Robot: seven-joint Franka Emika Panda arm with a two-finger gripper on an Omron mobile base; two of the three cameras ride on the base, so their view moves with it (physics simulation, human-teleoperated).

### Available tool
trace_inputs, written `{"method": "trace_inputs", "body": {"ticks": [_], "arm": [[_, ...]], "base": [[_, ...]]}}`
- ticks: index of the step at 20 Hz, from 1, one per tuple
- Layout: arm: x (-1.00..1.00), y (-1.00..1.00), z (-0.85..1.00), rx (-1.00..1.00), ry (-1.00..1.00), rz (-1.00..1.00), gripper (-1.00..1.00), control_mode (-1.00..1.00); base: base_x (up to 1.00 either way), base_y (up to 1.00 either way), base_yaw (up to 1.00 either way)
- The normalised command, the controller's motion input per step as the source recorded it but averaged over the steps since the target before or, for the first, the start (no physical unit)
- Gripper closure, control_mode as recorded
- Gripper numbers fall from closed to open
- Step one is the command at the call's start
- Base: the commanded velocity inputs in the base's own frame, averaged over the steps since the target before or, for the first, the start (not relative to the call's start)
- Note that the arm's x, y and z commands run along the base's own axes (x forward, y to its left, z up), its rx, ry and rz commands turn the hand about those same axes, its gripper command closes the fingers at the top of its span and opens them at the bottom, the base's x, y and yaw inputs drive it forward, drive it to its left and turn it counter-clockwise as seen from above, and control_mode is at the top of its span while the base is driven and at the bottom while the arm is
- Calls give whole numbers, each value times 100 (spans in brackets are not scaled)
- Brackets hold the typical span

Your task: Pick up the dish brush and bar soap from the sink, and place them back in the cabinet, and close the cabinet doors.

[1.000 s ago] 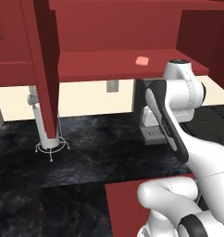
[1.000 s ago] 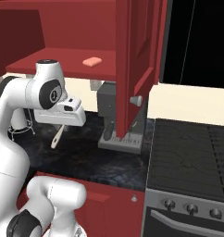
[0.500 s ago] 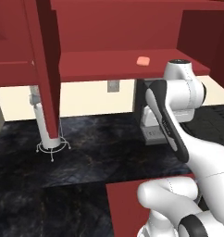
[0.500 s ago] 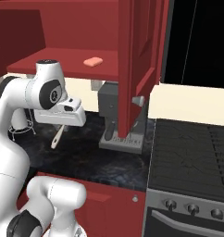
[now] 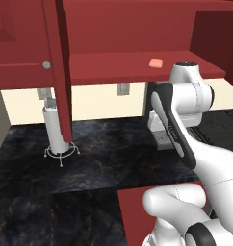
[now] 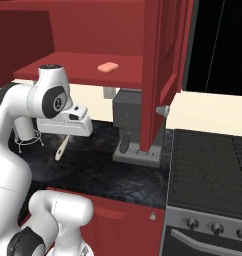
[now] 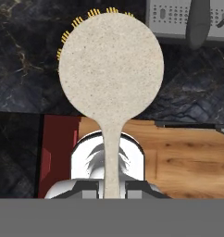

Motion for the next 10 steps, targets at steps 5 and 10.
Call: {"method": "trace_inputs", "body": {"ticks": [5, 10], "arm": [[0, 0, 0, 0, 0, 0, 100, 100], [0, 0, 0, 0, 0, 0, 100, 100]], "base": [[0, 0, 0], [0, 0, 0]]}}
